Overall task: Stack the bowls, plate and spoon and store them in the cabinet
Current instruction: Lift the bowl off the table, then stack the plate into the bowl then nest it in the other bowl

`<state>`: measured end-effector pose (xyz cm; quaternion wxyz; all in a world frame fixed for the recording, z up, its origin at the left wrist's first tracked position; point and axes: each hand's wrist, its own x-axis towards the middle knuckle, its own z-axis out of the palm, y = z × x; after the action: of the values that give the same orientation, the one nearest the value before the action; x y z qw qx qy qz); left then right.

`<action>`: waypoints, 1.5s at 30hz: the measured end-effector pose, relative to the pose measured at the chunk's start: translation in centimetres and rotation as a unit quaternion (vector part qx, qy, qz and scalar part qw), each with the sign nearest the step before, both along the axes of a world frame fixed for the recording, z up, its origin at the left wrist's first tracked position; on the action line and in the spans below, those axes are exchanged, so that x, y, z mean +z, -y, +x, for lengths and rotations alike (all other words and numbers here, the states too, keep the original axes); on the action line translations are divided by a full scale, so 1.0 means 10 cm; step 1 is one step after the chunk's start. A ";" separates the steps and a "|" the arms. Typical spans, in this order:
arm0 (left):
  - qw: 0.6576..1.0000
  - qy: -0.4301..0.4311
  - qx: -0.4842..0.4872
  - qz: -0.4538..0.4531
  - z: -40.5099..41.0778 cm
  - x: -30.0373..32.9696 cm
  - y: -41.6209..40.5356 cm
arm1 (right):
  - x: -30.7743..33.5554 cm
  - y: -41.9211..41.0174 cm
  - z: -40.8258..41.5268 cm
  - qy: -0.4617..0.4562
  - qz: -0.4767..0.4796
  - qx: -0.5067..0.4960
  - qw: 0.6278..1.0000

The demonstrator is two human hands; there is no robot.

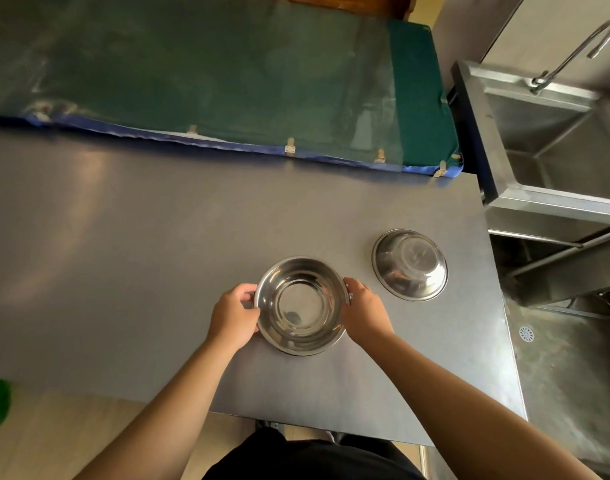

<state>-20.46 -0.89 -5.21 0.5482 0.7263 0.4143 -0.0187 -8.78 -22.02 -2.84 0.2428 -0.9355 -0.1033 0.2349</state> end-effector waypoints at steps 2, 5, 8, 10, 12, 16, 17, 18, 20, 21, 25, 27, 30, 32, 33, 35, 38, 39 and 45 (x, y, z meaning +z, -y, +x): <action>1.000 -0.010 -0.005 0.013 -0.02 -0.03 0.02 | -0.03 0.01 -0.02 0.004 -0.005 0.002 1.000; 1.000 -0.020 -0.008 0.007 -0.02 -0.07 0.04 | -0.07 0.03 -0.03 0.004 -0.016 0.010 1.000; 1.000 -0.027 -0.011 -0.001 0.00 -0.08 0.04 | -0.10 0.04 -0.03 -0.001 -0.018 0.011 1.000; 0.999 -0.037 -0.023 0.016 0.00 -0.09 0.03 | -0.11 0.05 -0.03 -0.002 -0.011 0.007 1.000; 0.998 -0.042 -0.030 0.032 -0.01 -0.09 0.03 | -0.13 0.08 -0.03 -0.006 -0.005 0.003 1.000; 0.998 -0.052 -0.030 0.027 -0.03 -0.13 0.05 | -0.18 0.14 -0.03 -0.022 0.016 -0.004 1.000; 0.998 -0.055 -0.032 0.029 -0.02 -0.14 0.06 | -0.19 0.16 -0.03 -0.028 0.029 -0.010 0.999; 0.997 -0.057 -0.035 0.033 -0.02 -0.15 0.06 | -0.19 0.18 -0.03 -0.034 0.041 -0.014 0.998; 0.996 -0.060 -0.044 0.054 0.00 -0.15 0.08 | -0.20 0.24 0.00 -0.045 0.052 -0.015 0.998; 0.995 -0.061 -0.048 0.069 0.02 -0.14 0.09 | -0.20 0.27 0.02 -0.048 0.054 -0.018 0.997; 0.989 -0.052 -0.061 0.123 0.20 -0.02 0.15 | -0.17 0.45 0.14 -0.051 0.059 -0.047 0.996; 0.985 -0.034 -0.085 0.145 0.37 0.06 0.24 | -0.14 0.58 0.24 -0.049 0.057 -0.066 0.995; 0.982 -0.007 -0.120 0.144 0.66 0.15 0.43 | -0.09 0.79 0.39 -0.039 0.048 -0.094 0.994; 0.982 0.005 -0.139 0.124 0.89 0.19 0.61 | -0.06 0.96 0.50 -0.030 0.050 -0.121 0.991; 0.983 0.006 -0.147 0.113 1.00 0.19 0.69 | -0.05 1.03 0.55 -0.028 0.054 -0.135 0.989; 0.980 -0.006 -0.170 0.100 1.21 0.18 0.86 | -0.04 1.19 0.65 -0.028 0.065 -0.163 0.984; 0.975 -0.038 -0.200 0.092 1.49 0.12 1.08 | -0.03 1.36 0.80 -0.040 0.067 -0.193 0.978; 0.973 -0.044 -0.209 0.087 1.59 0.08 1.16 | -0.04 1.41 0.86 -0.045 0.068 -0.204 0.975; 0.972 -0.071 -0.218 0.056 2.11 -0.08 1.44 | -0.17 1.63 1.19 -0.061 0.068 -0.255 0.963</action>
<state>0.63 -15.33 -6.01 0.4581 0.8256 0.2841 -0.1665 3.17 -38.31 -4.53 0.3635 -0.8961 0.1379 0.2140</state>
